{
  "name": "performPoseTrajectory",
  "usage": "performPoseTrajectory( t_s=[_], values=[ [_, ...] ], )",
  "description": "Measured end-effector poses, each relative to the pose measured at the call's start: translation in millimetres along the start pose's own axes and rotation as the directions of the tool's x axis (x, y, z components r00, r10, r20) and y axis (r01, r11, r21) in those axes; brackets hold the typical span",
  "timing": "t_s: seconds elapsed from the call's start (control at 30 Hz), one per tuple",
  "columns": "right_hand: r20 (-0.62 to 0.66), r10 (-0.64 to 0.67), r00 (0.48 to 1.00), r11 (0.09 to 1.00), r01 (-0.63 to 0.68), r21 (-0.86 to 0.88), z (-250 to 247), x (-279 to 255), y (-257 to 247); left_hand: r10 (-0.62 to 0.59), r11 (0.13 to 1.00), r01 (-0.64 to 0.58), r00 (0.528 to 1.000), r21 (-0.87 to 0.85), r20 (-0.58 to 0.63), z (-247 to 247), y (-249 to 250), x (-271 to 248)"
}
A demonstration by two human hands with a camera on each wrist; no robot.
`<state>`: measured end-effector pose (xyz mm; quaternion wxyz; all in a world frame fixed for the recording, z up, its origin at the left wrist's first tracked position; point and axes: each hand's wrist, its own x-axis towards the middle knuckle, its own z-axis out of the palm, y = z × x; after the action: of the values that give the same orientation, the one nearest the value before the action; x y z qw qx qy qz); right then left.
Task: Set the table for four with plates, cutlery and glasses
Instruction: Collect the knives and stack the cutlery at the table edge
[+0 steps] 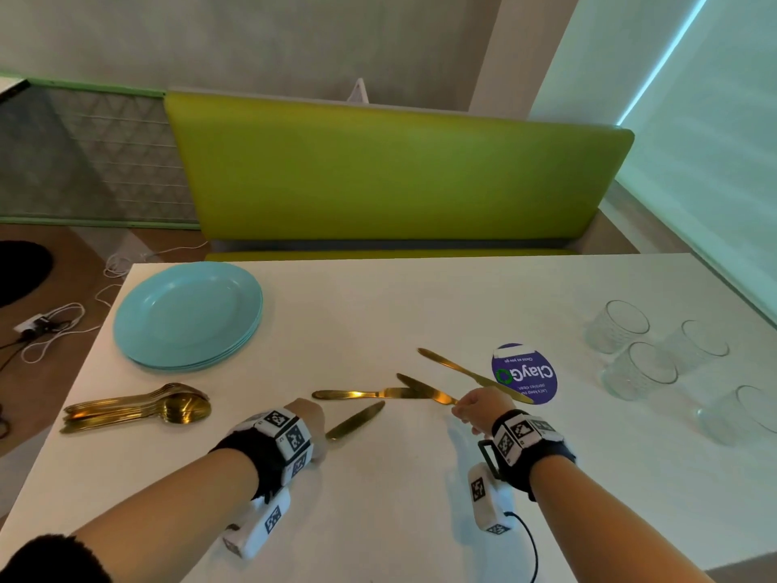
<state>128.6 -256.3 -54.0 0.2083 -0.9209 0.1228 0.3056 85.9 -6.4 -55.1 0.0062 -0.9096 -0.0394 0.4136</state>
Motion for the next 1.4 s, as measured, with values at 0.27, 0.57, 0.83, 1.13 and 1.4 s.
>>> performPoseTrajectory(
  t_s=[0.27, 0.57, 0.83, 1.13, 1.4],
  values=[
    [-0.101, 0.001, 0.995, 0.987, -0.017, -0.159, -3, 5, 1, 0.1, 0.992, -0.091, 0.988, -0.086, 0.114, -29, -15, -11],
    [-0.183, -0.012, 0.983, 0.969, -0.034, -0.243, -2, 18, 7, 0.164, 0.494, -0.2, 0.977, -0.846, -0.136, -59, 2, 15],
    [-0.178, -0.112, 0.978, 0.863, 0.007, -0.505, 6, 26, 7, 0.062, 0.132, -0.21, 0.977, -0.969, -0.203, -47, 35, 31],
    [-0.168, -0.165, 0.972, 0.839, 0.049, -0.541, -2, 19, 9, 0.046, 0.035, -0.19, 0.981, -0.981, -0.188, -52, 48, 35],
    [-0.2, -0.019, 0.98, 0.911, 0.099, 0.4, -16, 19, -46, 0.061, 0.107, -0.212, 0.977, -0.971, -0.207, -52, 65, 33]
  ],
)
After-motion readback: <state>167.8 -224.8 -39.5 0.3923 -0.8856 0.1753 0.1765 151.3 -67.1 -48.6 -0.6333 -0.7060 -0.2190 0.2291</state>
